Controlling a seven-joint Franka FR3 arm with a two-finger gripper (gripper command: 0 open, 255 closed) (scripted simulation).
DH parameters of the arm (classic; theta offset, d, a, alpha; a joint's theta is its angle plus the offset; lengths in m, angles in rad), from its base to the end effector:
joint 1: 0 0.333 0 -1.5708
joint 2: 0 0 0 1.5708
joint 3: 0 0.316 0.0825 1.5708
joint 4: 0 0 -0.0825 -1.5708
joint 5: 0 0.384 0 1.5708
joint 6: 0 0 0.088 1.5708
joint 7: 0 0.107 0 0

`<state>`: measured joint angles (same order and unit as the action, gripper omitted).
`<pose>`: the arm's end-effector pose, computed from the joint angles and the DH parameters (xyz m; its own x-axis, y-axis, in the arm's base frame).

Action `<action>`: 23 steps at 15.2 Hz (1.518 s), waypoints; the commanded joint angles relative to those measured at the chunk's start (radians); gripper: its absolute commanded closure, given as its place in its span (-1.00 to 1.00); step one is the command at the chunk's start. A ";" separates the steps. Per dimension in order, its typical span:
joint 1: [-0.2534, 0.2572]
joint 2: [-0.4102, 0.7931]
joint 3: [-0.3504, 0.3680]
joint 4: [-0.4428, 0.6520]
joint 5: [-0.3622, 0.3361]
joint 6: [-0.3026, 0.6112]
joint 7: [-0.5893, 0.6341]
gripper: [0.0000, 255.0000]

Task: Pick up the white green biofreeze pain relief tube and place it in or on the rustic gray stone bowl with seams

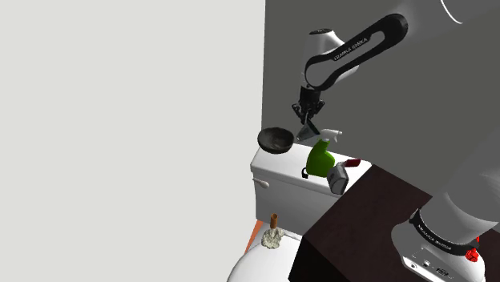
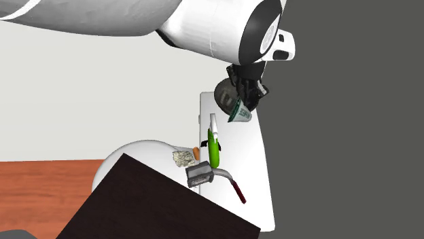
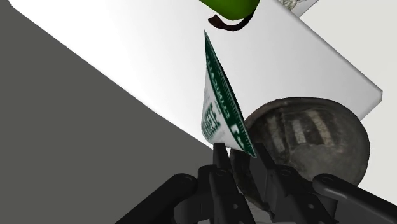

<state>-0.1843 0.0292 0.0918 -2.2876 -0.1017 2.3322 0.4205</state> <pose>0.5170 -0.0497 0.3409 0.9030 -0.4276 0.0413 -0.4294 -0.9011 0.0603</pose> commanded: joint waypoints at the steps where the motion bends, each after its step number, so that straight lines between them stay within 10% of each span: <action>1: 0.000 -0.020 0.001 0.006 0.005 -0.026 -0.004 1.00; 12: 0.002 -0.095 0.001 0.074 0.023 -0.169 -0.024 1.00; 23: 0.063 0.259 0.042 0.661 -0.016 -0.411 0.070 1.00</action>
<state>-0.1285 0.2503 0.1318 -1.6892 -0.1126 1.9464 0.4825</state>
